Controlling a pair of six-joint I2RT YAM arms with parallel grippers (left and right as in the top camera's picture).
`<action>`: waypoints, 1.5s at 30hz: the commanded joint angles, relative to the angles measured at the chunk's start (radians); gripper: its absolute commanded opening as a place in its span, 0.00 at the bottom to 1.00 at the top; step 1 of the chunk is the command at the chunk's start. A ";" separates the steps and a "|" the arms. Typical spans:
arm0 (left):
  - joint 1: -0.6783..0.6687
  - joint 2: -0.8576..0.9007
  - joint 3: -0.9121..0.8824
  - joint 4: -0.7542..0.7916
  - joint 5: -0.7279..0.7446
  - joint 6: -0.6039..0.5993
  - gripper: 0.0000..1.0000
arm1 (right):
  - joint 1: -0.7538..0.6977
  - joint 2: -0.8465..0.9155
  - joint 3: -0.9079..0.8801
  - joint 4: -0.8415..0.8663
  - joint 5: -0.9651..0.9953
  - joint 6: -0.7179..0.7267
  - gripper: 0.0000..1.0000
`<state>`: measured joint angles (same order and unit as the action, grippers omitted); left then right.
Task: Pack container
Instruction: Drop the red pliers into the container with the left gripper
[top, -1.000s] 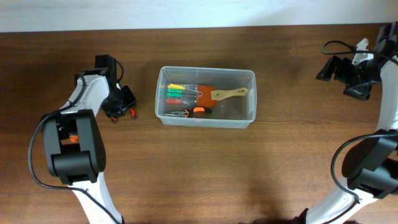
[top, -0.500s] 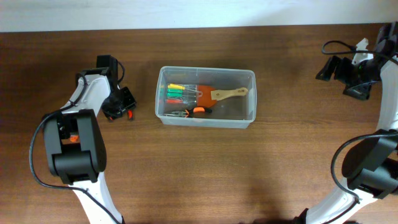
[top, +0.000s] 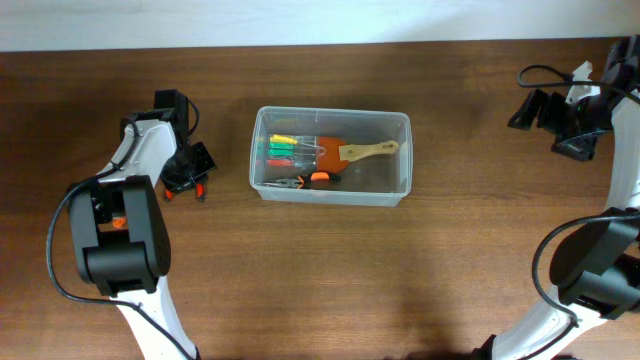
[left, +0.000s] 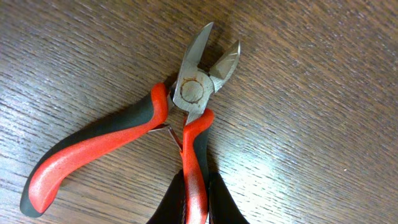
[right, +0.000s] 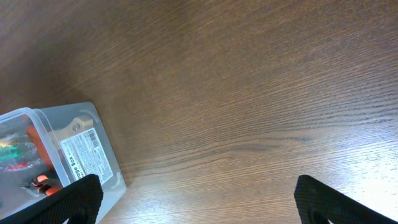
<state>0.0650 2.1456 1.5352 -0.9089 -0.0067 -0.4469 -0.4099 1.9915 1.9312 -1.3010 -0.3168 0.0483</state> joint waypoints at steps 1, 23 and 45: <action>0.003 0.047 0.011 0.002 0.015 0.080 0.02 | 0.004 -0.002 -0.003 -0.003 -0.014 -0.002 0.98; -0.337 0.046 0.940 -0.364 0.029 0.955 0.02 | 0.004 -0.002 -0.003 -0.020 -0.013 -0.002 0.98; -0.698 0.049 0.386 -0.109 0.165 1.626 0.02 | 0.004 -0.002 -0.003 -0.019 -0.013 -0.002 0.98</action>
<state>-0.6174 2.1994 1.9686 -1.0584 0.1276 1.1343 -0.4099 1.9915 1.9308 -1.3201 -0.3168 0.0479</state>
